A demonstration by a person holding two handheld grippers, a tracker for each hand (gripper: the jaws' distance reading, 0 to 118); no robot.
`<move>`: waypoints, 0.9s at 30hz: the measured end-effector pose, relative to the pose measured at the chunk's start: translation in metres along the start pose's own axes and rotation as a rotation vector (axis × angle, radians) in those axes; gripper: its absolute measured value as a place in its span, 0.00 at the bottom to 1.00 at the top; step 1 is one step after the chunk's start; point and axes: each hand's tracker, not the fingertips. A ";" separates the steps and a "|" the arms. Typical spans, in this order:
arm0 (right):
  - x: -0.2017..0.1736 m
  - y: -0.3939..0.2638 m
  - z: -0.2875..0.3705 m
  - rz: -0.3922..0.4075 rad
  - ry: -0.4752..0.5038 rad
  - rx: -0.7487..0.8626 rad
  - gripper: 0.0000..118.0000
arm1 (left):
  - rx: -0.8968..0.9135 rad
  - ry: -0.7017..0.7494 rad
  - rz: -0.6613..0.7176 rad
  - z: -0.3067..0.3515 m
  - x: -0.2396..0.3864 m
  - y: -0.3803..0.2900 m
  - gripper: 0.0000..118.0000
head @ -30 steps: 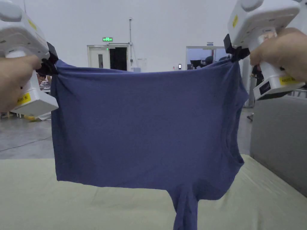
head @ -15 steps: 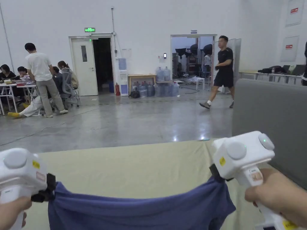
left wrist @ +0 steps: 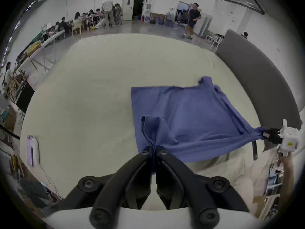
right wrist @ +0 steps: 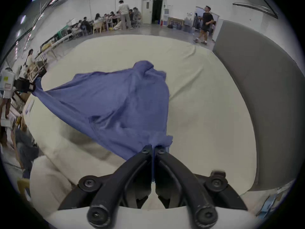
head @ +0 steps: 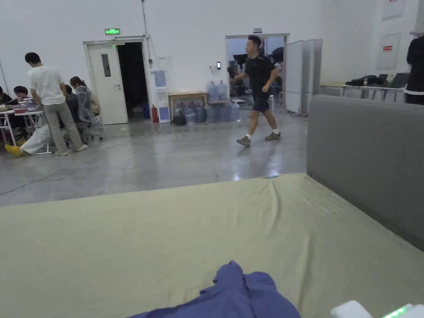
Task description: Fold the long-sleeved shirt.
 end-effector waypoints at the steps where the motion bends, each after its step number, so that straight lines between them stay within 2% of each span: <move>1: -0.002 -0.010 0.000 -0.001 0.005 -0.002 0.00 | -0.011 0.008 0.011 -0.002 -0.002 -0.013 0.00; 4: -0.010 -0.041 -0.007 0.015 0.013 -0.043 0.00 | -0.047 -0.012 0.074 -0.008 -0.015 -0.048 0.00; 6: -0.011 -0.059 -0.016 -0.020 0.048 -0.098 0.00 | -0.080 -0.030 0.112 -0.014 -0.020 -0.070 0.00; 11: -0.025 -0.085 -0.034 0.020 0.025 -0.156 0.00 | -0.111 0.005 0.092 -0.022 -0.017 -0.106 0.00; 17: -0.031 -0.104 -0.060 0.017 0.024 -0.233 0.00 | -0.149 0.048 0.070 -0.037 -0.016 -0.127 0.00; 23: -0.026 -0.111 -0.077 -0.033 0.034 -0.285 0.00 | -0.187 0.062 0.060 -0.057 -0.019 -0.136 0.00; 27: -0.027 -0.113 -0.085 -0.033 0.034 -0.296 0.00 | -0.196 0.066 0.059 -0.070 -0.029 -0.139 0.00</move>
